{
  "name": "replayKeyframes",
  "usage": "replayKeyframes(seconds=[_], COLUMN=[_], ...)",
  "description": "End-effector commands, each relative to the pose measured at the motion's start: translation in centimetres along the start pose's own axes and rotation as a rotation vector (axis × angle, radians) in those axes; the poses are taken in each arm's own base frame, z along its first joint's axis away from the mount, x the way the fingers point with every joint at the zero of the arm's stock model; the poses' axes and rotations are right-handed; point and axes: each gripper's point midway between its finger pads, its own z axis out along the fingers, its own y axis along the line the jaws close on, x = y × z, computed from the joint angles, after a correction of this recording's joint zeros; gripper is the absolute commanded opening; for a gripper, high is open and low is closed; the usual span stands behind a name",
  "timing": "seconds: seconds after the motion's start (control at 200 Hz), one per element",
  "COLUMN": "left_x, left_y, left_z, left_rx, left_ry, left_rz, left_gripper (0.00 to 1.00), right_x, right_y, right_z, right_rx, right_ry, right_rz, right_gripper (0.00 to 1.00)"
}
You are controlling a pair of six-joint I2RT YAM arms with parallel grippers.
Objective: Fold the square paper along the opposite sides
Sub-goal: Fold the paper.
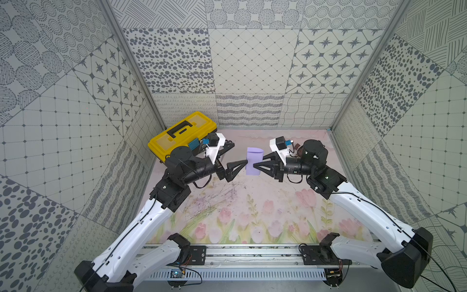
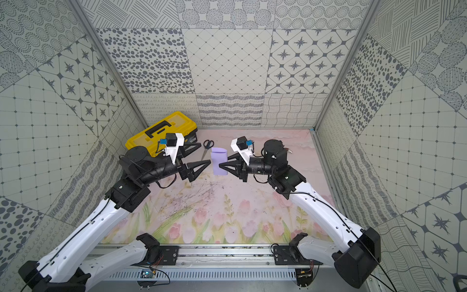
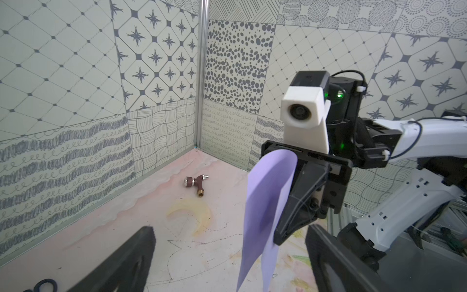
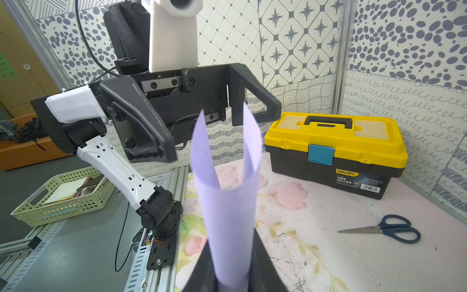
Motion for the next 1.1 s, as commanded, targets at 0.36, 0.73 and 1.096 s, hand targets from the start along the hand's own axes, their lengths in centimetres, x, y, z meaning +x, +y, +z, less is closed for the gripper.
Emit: replayKeyframes(seconds=[0.36, 0.73, 1.096], left_x=[1.0, 1.5, 1.7], left_y=[-5.0, -4.9, -4.1], left_z=[0.9, 0.8, 1.2], left_rx=[0.385, 0.363, 0.328], left_ry=[0.072, 0.074, 0.078], left_rz=[-0.079, -0.099, -0.104], left_gripper=[0.98, 0.70, 0.59], right_x=[-3.1, -3.4, -3.2], right_y=[1.0, 0.4, 0.4], right_z=[-0.6, -0.3, -0.3], right_rx=[-0.014, 0.006, 0.005], right_ry=[-0.062, -0.070, -0.068], right_rz=[-0.082, -0.086, -0.087], right_gripper=[0.22, 0.22, 0.22])
